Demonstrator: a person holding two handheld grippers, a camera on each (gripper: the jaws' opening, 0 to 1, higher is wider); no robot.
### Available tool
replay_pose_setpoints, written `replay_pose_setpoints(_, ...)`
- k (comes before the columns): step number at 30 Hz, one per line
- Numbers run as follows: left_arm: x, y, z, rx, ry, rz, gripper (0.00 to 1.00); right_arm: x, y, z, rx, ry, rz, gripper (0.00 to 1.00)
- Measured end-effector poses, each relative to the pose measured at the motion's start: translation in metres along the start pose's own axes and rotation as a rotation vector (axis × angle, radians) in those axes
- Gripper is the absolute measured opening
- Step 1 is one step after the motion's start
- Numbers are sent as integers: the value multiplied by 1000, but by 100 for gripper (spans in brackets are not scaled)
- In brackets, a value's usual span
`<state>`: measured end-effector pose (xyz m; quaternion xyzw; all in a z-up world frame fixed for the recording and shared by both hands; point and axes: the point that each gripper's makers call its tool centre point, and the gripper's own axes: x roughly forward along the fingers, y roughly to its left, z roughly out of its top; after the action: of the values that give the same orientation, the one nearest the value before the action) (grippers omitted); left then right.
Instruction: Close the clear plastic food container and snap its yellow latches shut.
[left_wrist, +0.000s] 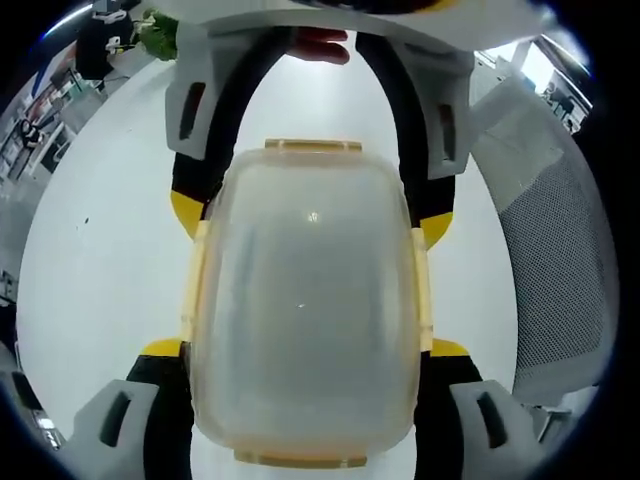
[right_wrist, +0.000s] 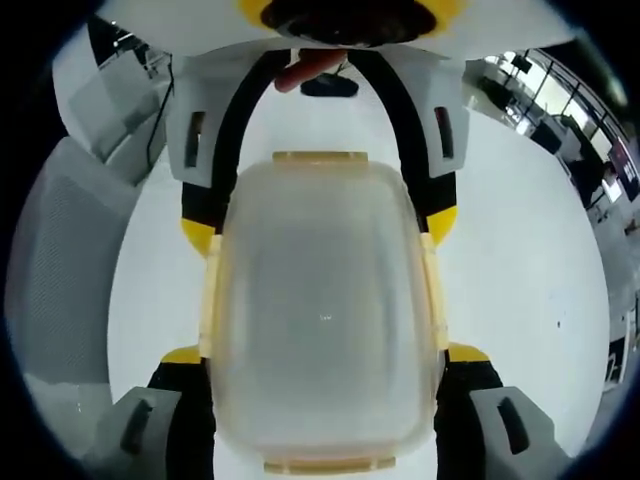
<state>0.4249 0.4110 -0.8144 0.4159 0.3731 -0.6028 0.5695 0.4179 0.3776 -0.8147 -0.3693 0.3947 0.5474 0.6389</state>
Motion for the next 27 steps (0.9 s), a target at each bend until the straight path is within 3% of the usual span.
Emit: replay_pose_setpoints(27, 1, 7, 2, 3, 3, -2, 93, 0, -7, -2, 1, 1, -4, 93)
